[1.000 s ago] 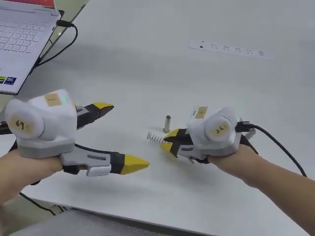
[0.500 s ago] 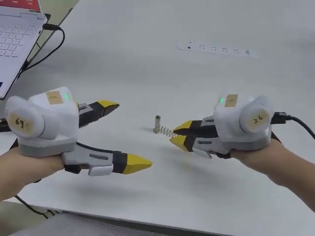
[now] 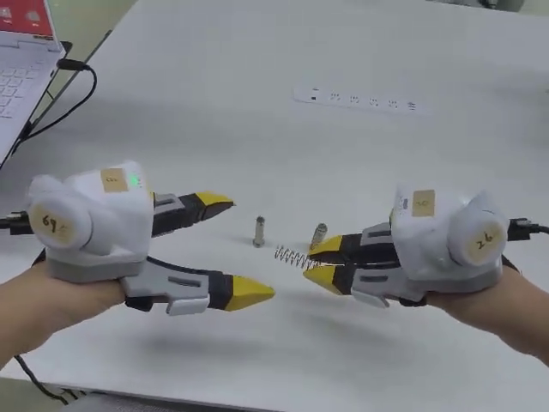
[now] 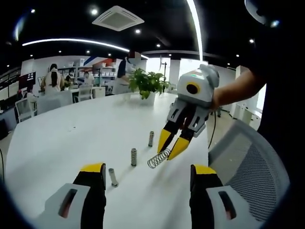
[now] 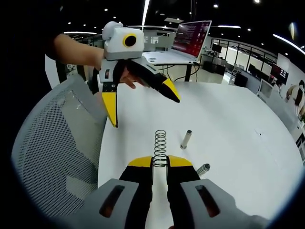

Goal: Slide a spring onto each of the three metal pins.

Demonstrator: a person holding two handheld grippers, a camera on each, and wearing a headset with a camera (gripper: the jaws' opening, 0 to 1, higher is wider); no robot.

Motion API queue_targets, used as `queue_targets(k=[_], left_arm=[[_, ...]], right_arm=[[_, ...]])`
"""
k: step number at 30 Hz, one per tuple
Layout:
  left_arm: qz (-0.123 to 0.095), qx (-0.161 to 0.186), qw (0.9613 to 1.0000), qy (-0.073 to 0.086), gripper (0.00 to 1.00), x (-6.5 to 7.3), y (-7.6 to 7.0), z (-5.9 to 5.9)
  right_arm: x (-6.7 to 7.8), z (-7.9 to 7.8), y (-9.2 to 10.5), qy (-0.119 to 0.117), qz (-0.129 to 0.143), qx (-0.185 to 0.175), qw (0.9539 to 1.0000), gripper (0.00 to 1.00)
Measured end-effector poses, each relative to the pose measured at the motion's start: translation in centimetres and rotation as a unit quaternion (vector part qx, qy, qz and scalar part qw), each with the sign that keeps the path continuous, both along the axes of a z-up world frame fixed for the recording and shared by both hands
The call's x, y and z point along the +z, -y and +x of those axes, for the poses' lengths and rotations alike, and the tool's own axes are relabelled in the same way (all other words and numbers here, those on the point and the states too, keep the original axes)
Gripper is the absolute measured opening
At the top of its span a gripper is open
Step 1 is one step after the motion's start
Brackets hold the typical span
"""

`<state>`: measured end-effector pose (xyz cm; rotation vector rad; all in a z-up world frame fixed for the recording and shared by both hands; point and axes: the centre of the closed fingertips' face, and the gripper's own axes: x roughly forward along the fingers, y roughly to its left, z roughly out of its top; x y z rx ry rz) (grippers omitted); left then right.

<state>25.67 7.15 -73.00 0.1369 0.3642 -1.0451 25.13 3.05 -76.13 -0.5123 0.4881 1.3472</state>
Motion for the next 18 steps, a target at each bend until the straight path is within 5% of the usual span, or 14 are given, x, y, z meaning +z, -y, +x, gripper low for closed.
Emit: queue_targets(k=[3,7,18], left_arm=[[0.002,-0.016,0.9999,-0.005,0.61,-0.4,0.7,-0.1],[0.0,-0.042,0.999,-0.013,0.4,-0.8,1.6,-0.3],[-0.004,-0.069,0.9975,-0.016,0.2,-0.9,2.8,-0.2]], right_arm=[[-0.1,-0.2,0.2,0.0,-0.007,0.004,1.0,0.08],[-0.1,-0.2,0.1,0.003,-0.011,0.015,0.9998,0.08],[0.9,-0.7,-1.0,0.002,0.0,0.056,0.9984,0.08]])
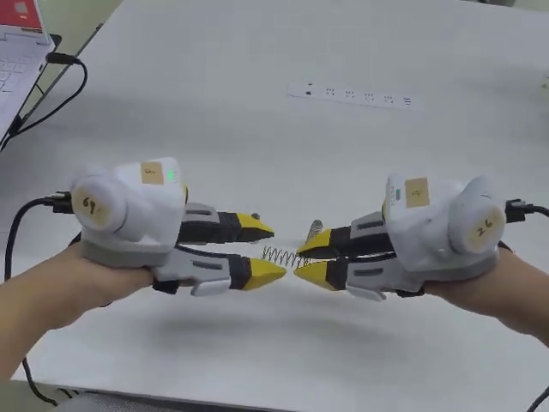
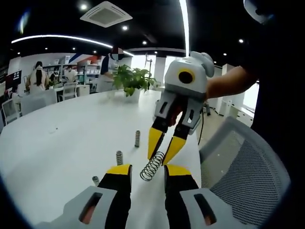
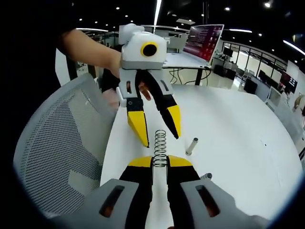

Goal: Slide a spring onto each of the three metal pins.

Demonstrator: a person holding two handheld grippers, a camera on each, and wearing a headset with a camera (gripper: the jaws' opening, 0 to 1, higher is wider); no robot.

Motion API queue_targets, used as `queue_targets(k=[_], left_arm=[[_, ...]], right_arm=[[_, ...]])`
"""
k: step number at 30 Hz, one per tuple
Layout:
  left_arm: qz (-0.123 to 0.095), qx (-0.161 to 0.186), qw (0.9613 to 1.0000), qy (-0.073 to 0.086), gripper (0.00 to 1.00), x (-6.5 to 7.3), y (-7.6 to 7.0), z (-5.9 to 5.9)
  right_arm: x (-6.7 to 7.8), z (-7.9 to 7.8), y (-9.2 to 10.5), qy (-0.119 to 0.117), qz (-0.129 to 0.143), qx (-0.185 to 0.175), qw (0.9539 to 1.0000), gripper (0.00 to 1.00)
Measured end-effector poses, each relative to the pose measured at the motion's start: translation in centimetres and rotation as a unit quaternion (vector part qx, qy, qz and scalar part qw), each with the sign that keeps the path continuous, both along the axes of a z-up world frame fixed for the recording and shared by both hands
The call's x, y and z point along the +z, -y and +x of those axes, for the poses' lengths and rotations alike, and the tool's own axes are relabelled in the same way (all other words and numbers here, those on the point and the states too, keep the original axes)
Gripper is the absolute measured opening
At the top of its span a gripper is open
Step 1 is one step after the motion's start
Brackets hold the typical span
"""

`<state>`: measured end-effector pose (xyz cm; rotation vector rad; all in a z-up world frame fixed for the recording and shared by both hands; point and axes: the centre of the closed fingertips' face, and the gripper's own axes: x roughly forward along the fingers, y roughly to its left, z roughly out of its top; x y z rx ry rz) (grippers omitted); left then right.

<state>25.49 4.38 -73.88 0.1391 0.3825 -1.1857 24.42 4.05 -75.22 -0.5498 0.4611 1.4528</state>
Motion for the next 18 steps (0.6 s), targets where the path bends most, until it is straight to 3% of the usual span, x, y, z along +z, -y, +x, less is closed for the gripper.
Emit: queue_targets(k=[6,11,13,18], left_arm=[[0.004,-0.014,0.9999,0.002,0.17,0.0,0.4,-0.2],[-0.002,-0.024,0.9997,-0.008,0.13,0.0,0.7,-0.7],[0.001,-0.029,0.9996,0.0,0.09,0.1,0.8,-0.9],[0.001,-0.033,0.9994,0.0,0.06,0.1,0.8,-1.0]], right_arm=[[0.3,-0.1,0.2,-0.008,0.003,0.008,0.9999,0.08],[0.6,-0.2,0.4,-0.01,0.005,0.014,0.9998,0.08],[0.6,-0.3,0.4,-0.011,0.004,0.018,0.9998,0.08],[0.6,-0.7,0.5,-0.016,0.005,0.023,0.9996,0.08]])
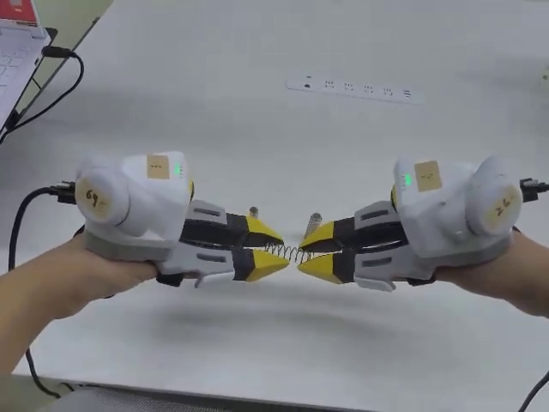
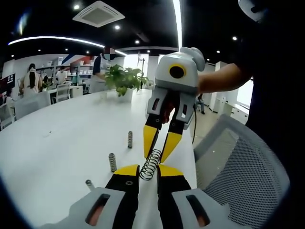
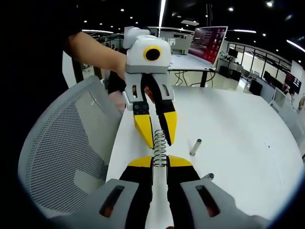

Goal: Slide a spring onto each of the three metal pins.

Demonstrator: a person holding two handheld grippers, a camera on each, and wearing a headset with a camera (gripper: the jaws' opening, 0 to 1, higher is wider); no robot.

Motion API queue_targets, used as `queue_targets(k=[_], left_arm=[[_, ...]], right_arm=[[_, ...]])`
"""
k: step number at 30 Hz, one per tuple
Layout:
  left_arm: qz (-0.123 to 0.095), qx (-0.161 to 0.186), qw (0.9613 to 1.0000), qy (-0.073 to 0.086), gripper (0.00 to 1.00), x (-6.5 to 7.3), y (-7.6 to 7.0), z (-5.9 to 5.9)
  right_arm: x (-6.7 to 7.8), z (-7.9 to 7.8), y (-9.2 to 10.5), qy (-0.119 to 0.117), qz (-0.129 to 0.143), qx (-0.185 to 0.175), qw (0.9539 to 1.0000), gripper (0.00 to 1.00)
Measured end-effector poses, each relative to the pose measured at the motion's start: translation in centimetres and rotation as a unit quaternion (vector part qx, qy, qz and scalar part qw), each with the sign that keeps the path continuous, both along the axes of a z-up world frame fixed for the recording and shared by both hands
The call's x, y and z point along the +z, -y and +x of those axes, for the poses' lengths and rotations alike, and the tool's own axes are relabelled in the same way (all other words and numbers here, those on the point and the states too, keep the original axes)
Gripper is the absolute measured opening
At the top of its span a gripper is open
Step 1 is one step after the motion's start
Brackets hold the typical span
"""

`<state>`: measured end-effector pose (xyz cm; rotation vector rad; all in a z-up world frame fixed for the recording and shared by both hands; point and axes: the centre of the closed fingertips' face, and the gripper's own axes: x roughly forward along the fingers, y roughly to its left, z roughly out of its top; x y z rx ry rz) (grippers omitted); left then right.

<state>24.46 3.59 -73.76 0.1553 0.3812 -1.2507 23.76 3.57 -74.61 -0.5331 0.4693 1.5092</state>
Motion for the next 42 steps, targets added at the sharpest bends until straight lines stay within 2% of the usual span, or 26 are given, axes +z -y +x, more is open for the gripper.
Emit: queue_targets(k=[3,5,17,32,42], left_arm=[[-0.001,-0.005,1.0,0.003,0.05,0.1,0.1,-0.2],[0.0,-0.009,0.9999,0.011,0.05,0.2,0.1,-0.2],[-0.003,-0.017,0.9997,0.016,0.02,0.7,0.4,-0.5],[-0.005,-0.015,0.9999,0.004,0.02,0.6,0.3,-0.9],[-0.009,-0.017,0.9998,0.0,0.02,0.8,0.2,-0.9]], right_arm=[[0.1,-0.1,0.0,-0.002,0.002,0.003,1.0,0.08],[0.2,-0.1,0.1,-0.001,0.002,0.004,1.0,0.08],[0.5,0.1,0.4,0.004,0.003,0.004,1.0,0.08],[0.4,0.0,0.9,-0.017,0.006,-0.014,0.9997,0.1],[0.4,0.0,1.1,-0.031,0.02,-0.021,0.9991,0.1]])
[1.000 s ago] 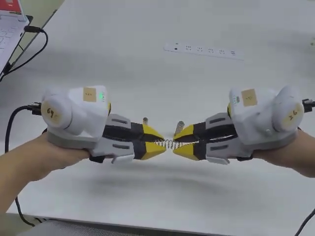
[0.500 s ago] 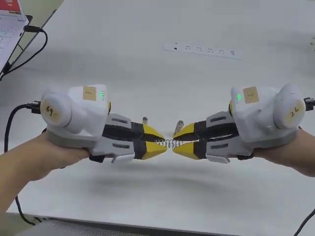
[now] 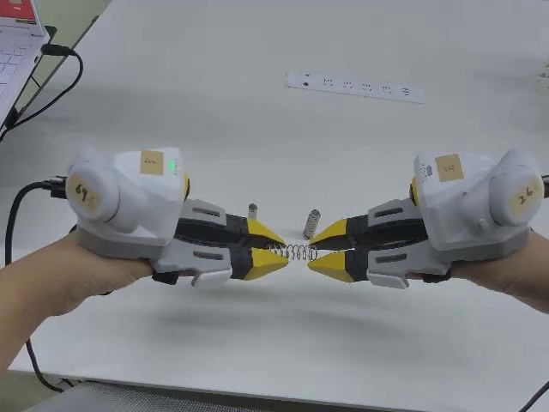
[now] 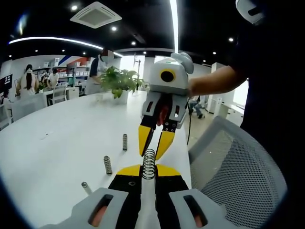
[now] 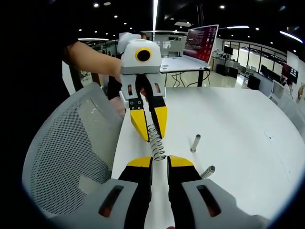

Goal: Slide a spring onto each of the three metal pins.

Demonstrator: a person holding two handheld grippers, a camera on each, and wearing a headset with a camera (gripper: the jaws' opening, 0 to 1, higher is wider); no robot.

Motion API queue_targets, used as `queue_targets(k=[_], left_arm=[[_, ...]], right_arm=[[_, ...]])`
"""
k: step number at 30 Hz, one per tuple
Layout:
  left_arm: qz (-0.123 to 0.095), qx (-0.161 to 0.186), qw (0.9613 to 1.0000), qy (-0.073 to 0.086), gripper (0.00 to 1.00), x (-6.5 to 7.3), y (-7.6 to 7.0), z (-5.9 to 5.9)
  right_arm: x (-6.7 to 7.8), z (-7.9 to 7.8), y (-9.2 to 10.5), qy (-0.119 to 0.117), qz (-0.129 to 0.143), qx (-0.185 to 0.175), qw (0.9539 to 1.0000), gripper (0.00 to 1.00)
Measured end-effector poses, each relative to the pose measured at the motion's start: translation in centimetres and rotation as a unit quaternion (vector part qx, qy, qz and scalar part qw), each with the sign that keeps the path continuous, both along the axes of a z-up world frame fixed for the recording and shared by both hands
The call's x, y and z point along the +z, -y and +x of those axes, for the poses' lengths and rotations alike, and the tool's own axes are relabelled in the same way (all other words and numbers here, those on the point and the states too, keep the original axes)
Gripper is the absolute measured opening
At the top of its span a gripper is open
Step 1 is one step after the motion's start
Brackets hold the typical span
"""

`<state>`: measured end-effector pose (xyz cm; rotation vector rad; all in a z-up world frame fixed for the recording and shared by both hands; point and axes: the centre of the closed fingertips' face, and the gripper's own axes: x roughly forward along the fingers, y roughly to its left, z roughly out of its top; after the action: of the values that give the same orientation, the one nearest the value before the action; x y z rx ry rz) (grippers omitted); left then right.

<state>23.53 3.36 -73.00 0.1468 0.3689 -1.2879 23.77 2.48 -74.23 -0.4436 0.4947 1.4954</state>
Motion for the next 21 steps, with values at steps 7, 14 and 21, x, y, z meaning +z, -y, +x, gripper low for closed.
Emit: queue_targets(k=[7,14,21], left_arm=[[-0.013,-0.002,0.9999,-0.007,0.02,0.1,-0.1,0.1],[-0.035,0.006,0.9993,-0.014,0.02,0.6,-0.2,0.3],[-0.038,0.008,0.9991,-0.015,0.02,0.6,-0.3,0.3]], right_arm=[[0.1,0.1,-0.1,-0.014,0.016,-0.007,0.9998,0.07],[1.1,0.2,-0.3,-0.041,0.047,-0.026,0.9978,0.07],[1.7,0.4,-0.4,-0.052,0.067,-0.033,0.9959,0.07]])
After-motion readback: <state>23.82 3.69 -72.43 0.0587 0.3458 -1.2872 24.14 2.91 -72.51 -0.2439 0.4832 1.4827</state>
